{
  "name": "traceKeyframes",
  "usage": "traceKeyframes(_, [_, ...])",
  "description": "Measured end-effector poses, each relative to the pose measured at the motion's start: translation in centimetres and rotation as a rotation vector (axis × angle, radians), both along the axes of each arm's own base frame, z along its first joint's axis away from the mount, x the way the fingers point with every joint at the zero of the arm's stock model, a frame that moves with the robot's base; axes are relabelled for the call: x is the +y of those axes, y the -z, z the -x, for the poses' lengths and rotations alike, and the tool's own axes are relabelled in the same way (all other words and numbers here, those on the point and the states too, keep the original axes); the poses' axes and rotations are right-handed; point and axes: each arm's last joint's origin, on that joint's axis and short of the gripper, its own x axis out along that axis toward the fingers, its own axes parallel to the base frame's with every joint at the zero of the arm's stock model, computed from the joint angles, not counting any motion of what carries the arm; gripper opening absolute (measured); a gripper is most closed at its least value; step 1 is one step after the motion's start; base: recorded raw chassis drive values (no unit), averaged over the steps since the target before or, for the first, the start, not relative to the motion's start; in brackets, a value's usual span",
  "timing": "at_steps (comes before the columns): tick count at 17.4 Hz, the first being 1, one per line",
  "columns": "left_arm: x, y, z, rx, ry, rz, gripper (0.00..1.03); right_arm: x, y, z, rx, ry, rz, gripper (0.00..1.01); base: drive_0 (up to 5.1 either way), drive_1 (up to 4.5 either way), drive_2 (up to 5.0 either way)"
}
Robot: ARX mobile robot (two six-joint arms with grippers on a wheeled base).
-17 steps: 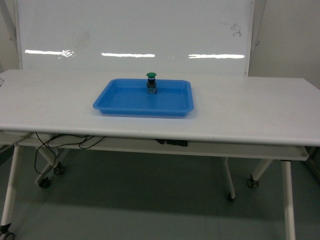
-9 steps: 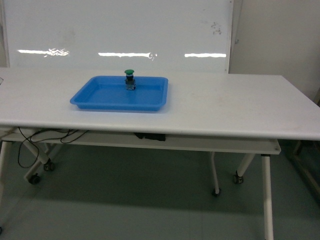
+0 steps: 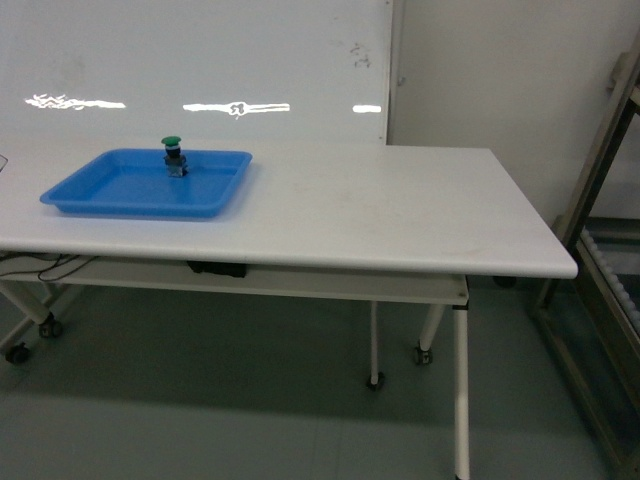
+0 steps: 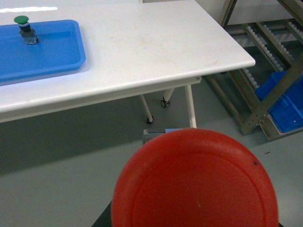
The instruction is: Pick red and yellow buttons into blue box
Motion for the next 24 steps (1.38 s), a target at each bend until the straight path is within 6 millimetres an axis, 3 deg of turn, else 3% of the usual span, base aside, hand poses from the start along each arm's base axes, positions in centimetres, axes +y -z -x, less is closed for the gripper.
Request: traceKeyframes(24, [-0.01, 0.04, -0.03, 0.002, 0.001, 0.000, 0.24, 0.00, 0.01, 0.00, 0.001, 0.000, 0.000, 0.28, 4.5, -2.17, -2.2])
